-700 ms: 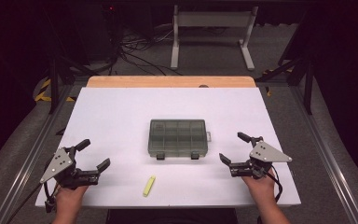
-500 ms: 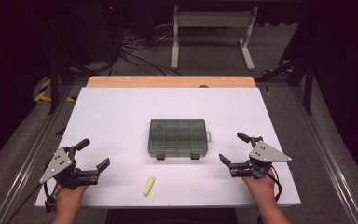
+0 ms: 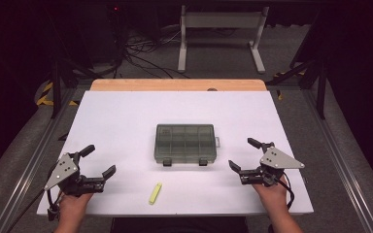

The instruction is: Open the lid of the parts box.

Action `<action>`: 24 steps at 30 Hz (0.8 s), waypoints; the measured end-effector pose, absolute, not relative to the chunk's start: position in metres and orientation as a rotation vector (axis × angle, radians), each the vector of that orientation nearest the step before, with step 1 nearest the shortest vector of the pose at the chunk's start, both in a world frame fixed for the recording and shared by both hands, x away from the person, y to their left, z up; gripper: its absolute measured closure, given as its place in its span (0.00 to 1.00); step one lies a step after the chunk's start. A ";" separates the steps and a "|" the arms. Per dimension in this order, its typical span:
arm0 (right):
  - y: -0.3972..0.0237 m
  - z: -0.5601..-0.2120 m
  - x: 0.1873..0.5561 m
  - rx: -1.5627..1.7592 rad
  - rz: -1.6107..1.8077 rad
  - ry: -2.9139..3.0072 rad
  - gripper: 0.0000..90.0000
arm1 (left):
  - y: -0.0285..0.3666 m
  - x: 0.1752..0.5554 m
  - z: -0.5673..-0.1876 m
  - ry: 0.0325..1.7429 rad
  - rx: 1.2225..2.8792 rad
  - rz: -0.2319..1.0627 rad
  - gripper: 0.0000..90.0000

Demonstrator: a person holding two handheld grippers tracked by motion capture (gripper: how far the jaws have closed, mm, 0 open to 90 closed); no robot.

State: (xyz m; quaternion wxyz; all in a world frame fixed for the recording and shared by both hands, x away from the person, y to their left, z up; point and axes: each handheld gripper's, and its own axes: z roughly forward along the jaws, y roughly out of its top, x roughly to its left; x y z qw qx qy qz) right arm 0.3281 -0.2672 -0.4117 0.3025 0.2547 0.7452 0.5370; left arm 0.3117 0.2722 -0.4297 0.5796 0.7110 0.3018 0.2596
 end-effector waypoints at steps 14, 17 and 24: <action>-0.263 -0.408 0.335 0.690 1.439 1.981 0.06 | 0.256 0.321 -0.422 0.671 1.680 0.588 0.02; -0.260 -0.406 0.338 0.689 1.442 1.992 0.07 | 0.249 0.325 -0.421 0.662 1.691 0.574 0.02; -0.251 -0.403 0.346 0.664 1.445 2.017 0.07 | 0.236 0.337 -0.418 0.652 1.691 0.541 0.01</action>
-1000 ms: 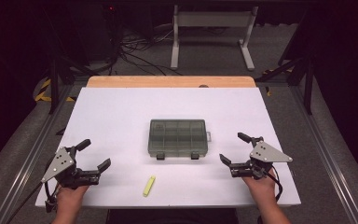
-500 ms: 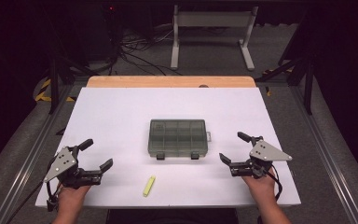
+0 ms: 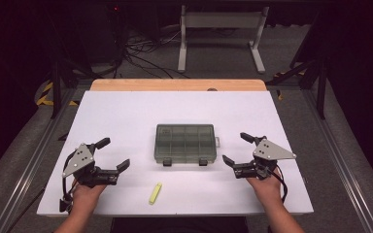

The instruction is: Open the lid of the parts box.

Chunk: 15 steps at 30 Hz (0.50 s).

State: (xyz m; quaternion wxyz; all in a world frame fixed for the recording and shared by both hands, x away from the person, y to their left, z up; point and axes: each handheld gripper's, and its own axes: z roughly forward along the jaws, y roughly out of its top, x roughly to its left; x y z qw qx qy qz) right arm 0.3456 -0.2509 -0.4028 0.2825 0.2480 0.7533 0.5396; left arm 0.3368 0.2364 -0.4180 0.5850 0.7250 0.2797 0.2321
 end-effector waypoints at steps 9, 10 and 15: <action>-0.247 -0.400 0.353 0.659 1.451 2.039 0.07 | 0.222 0.349 -0.417 0.632 1.723 0.517 0.01; -0.247 -0.400 0.354 0.660 1.455 2.039 0.07 | 0.220 0.351 -0.417 0.631 1.724 0.514 0.01; -0.245 -0.398 0.359 0.659 1.464 2.046 0.06 | 0.215 0.358 -0.417 0.634 1.726 0.497 0.01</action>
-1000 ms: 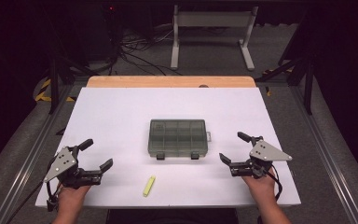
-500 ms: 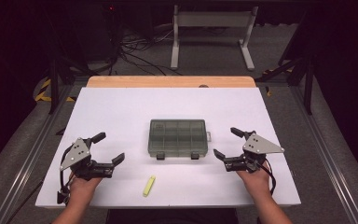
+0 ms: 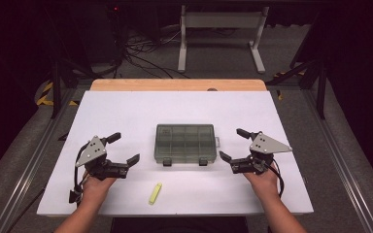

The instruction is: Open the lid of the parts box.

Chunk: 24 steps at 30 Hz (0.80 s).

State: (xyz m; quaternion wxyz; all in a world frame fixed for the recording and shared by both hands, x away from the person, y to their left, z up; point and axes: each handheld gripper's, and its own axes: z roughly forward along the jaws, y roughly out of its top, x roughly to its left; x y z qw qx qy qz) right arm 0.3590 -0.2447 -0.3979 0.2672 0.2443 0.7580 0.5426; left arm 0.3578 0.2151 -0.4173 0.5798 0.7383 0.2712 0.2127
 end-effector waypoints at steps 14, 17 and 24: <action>-0.237 -0.396 0.369 0.670 1.462 2.069 0.02 | 0.198 0.375 -0.418 0.613 1.759 0.488 0.01; -0.235 -0.396 0.371 0.670 1.468 2.080 0.02 | 0.193 0.378 -0.418 0.605 1.776 0.500 0.00; -0.233 -0.397 0.372 0.671 1.441 2.110 0.04 | 0.189 0.382 -0.417 0.592 1.776 0.455 0.01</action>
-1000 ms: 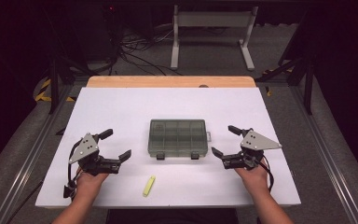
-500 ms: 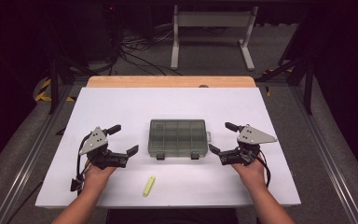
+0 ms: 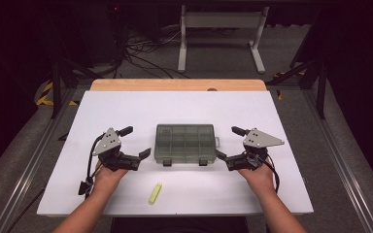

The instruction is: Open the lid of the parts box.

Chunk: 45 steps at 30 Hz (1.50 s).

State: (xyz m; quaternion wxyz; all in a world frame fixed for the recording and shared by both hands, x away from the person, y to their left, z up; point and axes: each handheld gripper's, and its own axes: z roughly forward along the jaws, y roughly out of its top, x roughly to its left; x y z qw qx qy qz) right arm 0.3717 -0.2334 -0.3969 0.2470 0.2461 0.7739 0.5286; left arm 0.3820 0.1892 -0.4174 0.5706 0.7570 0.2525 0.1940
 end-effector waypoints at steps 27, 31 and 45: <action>-0.237 -0.412 0.371 0.787 1.255 2.335 0.24 | 0.181 0.389 -0.427 0.567 1.994 0.305 0.16; -0.236 -0.417 0.373 0.801 1.224 2.378 0.25 | 0.178 0.390 -0.431 0.574 2.030 0.280 0.17; -0.227 -0.427 0.375 0.803 1.151 2.463 0.27 | 0.175 0.396 -0.442 0.605 2.102 0.209 0.21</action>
